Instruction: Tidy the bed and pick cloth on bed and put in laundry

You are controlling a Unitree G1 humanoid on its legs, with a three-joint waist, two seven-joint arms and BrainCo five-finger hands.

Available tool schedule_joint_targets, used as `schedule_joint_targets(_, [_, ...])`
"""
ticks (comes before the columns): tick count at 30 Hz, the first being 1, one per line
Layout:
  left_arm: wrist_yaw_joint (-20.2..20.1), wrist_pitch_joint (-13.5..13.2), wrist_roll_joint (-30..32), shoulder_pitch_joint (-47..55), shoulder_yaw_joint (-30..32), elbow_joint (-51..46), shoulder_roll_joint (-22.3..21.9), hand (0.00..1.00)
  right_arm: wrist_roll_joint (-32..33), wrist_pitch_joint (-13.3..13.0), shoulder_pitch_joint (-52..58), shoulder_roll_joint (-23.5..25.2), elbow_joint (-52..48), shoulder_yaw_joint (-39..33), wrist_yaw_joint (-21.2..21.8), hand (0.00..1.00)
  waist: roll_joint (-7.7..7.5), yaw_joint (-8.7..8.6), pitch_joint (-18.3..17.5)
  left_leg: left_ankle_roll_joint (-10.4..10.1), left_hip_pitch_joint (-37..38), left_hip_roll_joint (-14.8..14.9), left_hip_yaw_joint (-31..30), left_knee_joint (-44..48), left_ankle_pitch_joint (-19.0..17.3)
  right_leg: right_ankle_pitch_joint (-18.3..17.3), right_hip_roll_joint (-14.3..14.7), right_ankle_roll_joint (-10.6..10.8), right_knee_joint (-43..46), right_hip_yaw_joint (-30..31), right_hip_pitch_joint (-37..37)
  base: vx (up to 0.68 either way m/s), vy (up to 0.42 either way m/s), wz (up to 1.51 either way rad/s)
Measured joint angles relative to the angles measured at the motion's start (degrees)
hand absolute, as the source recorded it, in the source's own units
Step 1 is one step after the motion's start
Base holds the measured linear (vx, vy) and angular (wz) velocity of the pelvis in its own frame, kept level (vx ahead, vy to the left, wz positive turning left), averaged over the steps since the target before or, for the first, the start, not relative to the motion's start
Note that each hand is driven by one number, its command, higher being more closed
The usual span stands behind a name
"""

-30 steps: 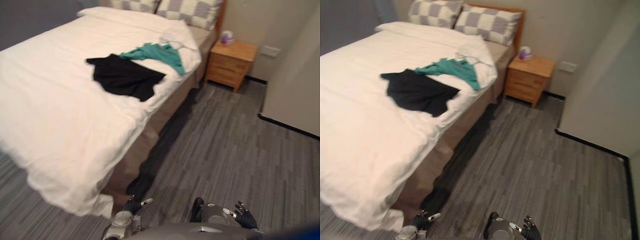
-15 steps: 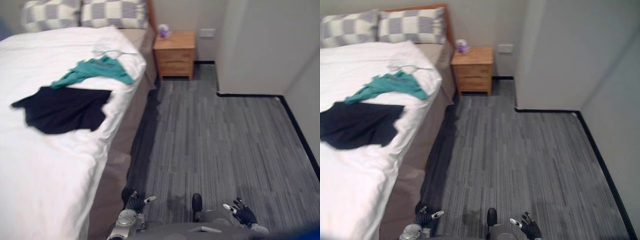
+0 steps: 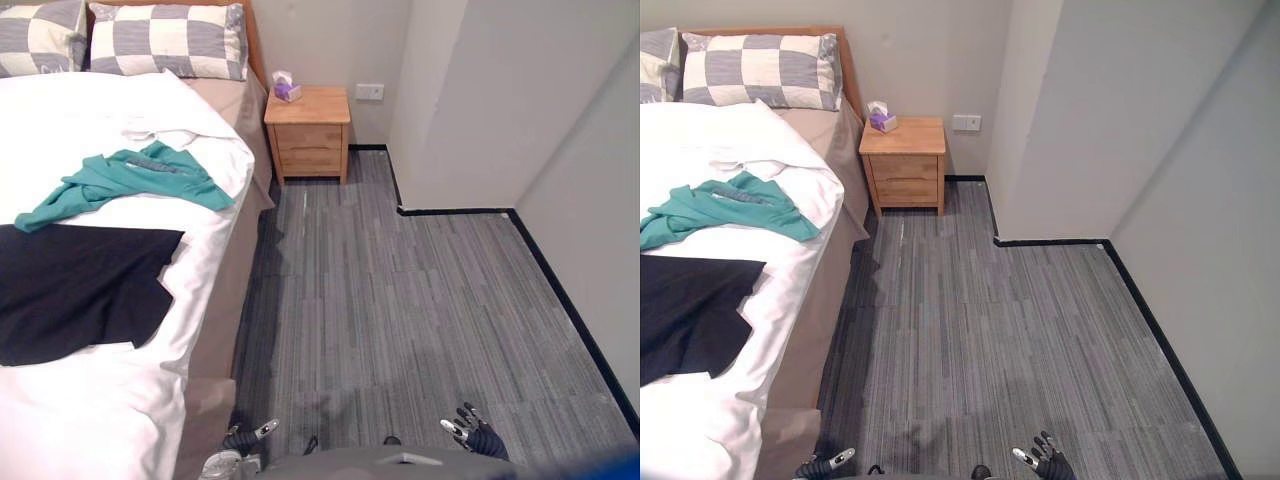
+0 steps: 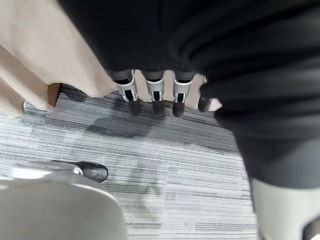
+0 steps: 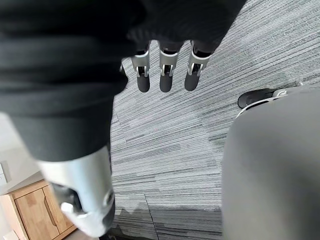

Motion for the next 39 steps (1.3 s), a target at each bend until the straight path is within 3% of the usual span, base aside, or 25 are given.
schedule_joint_targets(7, [0.0,0.4,-0.1,0.0,-0.1,0.0,0.0,0.00,0.5,1.1,-0.3,0.0,0.0,1.0,-1.5,0.00,0.00,0.00,0.1,0.1,0.0,-0.1,-0.6,0.0,0.1,0.0,-0.2,0.0,0.0,-0.8,0.2,0.00,0.000,0.03])
schedule_joint_targets(13, [-0.4,1.4,-0.4,0.0,-3.0,0.0,0.9,0.00,7.0,7.7,-3.5,0.1,1.2,3.4,-6.6,0.00,0.01,0.05,0.1,0.1,0.0,0.1,0.2,0.1,0.1,0.0,-0.2,0.0,0.0,-1.9,0.4,0.00,-0.006,0.00])
schedule_joint_targets(14, [-0.5,1.3,-0.4,0.0,-3.5,0.0,1.1,0.00,8.1,10.0,-4.5,0.1,1.3,3.8,-8.4,0.00,-0.03,0.14,0.3,-0.2,-0.1,0.5,1.3,0.4,-0.1,-0.2,0.0,0.0,0.3,-2.3,0.7,-0.02,-0.032,-0.10])
schedule_joint_targets(17, [-0.5,0.9,-0.4,-0.5,-5.2,0.0,1.8,0.00,9.9,13.8,-5.1,0.2,1.4,4.9,-10.0,0.00,0.44,-0.02,1.2,-3.3,-1.5,1.8,4.0,4.4,-2.2,-1.6,0.5,-0.3,0.6,-2.4,0.9,-0.03,-0.050,-0.04])
schedule_joint_targets(18, [-0.5,0.3,-0.4,-0.7,-5.2,-0.1,1.8,0.00,10.2,15.1,-5.4,0.0,1.2,5.1,-10.2,0.00,0.83,-0.08,1.3,-4.4,-3.8,3.5,6.6,8.8,-3.9,-3.4,1.1,-1.4,2.7,-2.8,-0.3,-0.01,-0.054,0.04])
schedule_joint_targets(20, [-0.5,-1.0,-1.7,-0.5,-5.3,-0.1,2.7,0.00,10.1,16.2,-6.2,-0.2,1.5,5.5,-10.6,0.00,-0.03,-0.32,2.0,-5.2,-10.0,5.6,9.3,22.3,-3.6,-5.4,0.9,-2.0,5.1,-2.7,-1.3,0.01,-0.057,0.01])
schedule_joint_targets(22, [-0.2,-1.7,-2.5,0.6,-4.5,-2.0,1.7,0.00,9.5,16.4,-6.1,-2.1,1.3,7.2,-10.8,0.00,0.86,0.27,3.2,-4.6,-17.4,9.2,10.0,41.4,2.5,-8.6,1.0,-3.0,10.2,-0.8,-1.4,0.06,-0.064,-0.33])
schedule_joint_targets(24, [0.0,-2.1,-2.5,1.7,-2.7,-2.9,0.7,0.00,9.4,16.8,-5.9,-3.0,-0.2,8.8,-10.8,0.00,1.63,0.49,3.9,-4.2,-20.9,9.6,8.6,49.7,6.3,-10.4,0.7,-3.8,12.1,0.8,-0.5,0.14,-0.009,-0.36])
schedule_joint_targets(25, [0.0,-2.1,-2.5,1.8,-2.5,-2.9,-0.2,0.00,9.5,17.1,-6.1,-3.3,-0.8,8.7,-11.0,0.00,2.75,0.48,4.2,-3.8,-21.8,9.0,8.3,50.0,2.1,-10.9,0.5,-4.3,12.8,2.1,0.2,0.18,0.021,-0.37])
schedule_joint_targets(27, [-0.1,-2.2,-2.5,2.1,-2.5,-3.0,-0.3,0.00,9.5,17.6,-6.9,-2.8,-1.0,8.7,-11.0,0.00,2.86,0.73,4.4,-3.0,-22.4,7.3,9.1,44.1,-2.1,-11.2,-0.9,-4.1,12.8,3.6,0.7,0.20,0.069,-0.40])
schedule_joint_targets(28, [0.0,-2.2,-2.5,2.2,-2.5,-3.2,-0.4,0.00,9.4,17.8,-7.2,-2.3,-1.1,8.7,-11.0,0.00,2.85,0.72,4.4,-2.9,-22.3,6.3,9.9,38.8,-2.5,-11.6,-1.6,-3.7,12.8,4.2,0.9,0.23,0.134,-0.42])
schedule_joint_targets(30, [0.0,-2.2,-2.5,2.6,-2.4,-4.2,-1.0,0.00,9.2,17.9,-7.2,-1.7,-1.6,8.8,-10.8,0.00,3.11,0.68,4.3,-3.1,-21.0,5.1,12.0,24.1,-0.5,-12.9,-2.7,-1.8,12.8,5.2,1.3,0.21,0.194,-0.29])
schedule_joint_targets(31, [0.0,-2.1,-2.5,3.1,-2.3,-4.3,-1.7,0.00,8.9,17.9,-6.7,-2.0,-2.5,8.7,-10.8,0.00,4.12,0.67,4.1,-2.9,-19.5,5.4,12.0,14.8,2.8,-13.8,-2.3,-0.6,12.8,5.4,2.0,0.22,0.235,-0.20])
schedule_joint_targets(32, [0.0,-2.0,-2.5,3.4,-1.9,-4.2,-2.0,0.00,8.7,17.9,-6.7,-2.0,-2.4,8.6,-10.8,0.00,4.25,0.81,4.1,-0.5,-18.5,5.4,12.9,13.8,6.3,-14.3,-2.4,0.3,12.9,5.7,2.6,0.32,0.285,-0.19])
schedule_joint_targets(35, [0.0,-1.2,-2.5,3.3,-0.7,-4.6,-0.3,0.00,6.7,18.0,-5.9,0.3,-2.4,9.7,-10.7,0.00,0.67,1.84,2.5,2.8,-16.1,1.4,15.5,11.9,5.1,-14.0,-6.3,2.0,11.5,4.7,4.7,0.32,0.172,-0.08])
schedule_joint_targets(39, [0.0,-1.0,-2.6,2.9,-1.9,-4.5,-0.3,0.00,4.2,18.7,-6.3,0.3,-2.2,9.7,-10.7,0.00,1.09,2.38,2.1,4.6,-14.3,-0.1,16.8,12.9,2.8,-11.4,-7.9,3.4,9.7,3.1,7.4,0.25,0.119,0.02])
